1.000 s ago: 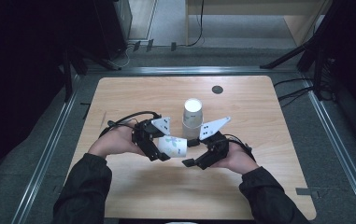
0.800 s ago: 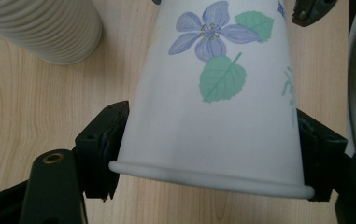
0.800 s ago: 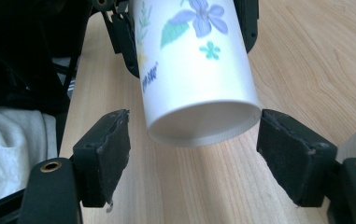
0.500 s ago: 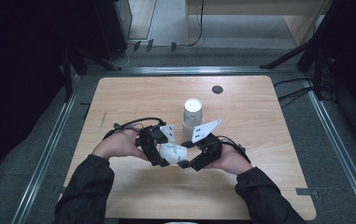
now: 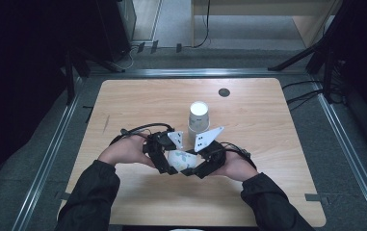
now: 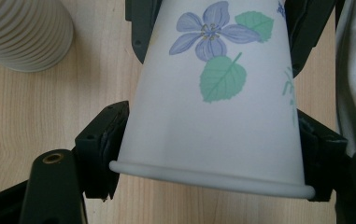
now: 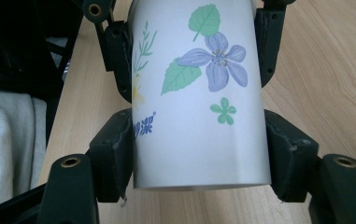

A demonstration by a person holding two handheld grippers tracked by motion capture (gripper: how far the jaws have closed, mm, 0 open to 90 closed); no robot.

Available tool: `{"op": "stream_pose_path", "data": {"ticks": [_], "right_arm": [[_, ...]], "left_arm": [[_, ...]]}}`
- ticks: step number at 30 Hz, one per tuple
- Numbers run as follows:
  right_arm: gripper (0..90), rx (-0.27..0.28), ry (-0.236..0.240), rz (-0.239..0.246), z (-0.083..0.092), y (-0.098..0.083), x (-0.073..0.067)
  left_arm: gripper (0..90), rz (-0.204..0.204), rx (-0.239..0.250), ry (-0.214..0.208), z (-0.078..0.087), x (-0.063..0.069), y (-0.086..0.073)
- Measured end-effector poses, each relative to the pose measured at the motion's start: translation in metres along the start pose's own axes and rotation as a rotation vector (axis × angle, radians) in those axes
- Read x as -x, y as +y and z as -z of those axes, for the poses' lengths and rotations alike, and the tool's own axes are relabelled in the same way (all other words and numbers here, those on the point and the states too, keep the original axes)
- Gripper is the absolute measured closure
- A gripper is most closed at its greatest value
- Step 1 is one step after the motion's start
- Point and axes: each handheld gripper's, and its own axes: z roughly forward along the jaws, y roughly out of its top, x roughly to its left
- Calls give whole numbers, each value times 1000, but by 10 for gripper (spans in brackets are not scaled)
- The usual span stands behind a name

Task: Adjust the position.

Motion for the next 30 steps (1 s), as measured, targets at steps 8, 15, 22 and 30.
{"op": "stream_pose_path", "data": {"ticks": [8,15,22,30], "right_arm": [[344,35,-10,-4,9,0,2],[343,87,-14,-22,20,0,4],[342,124,-20,-31,28,-1,6],[342,161,-17,-36,33,-2,7]], "left_arm": [[115,35,103,16,13,-3,-9],[112,94,213,-2,23,-6,-25],[114,135,282,1,26,-4,-39],[126,169,372,-13,22,-2,-40]]}}
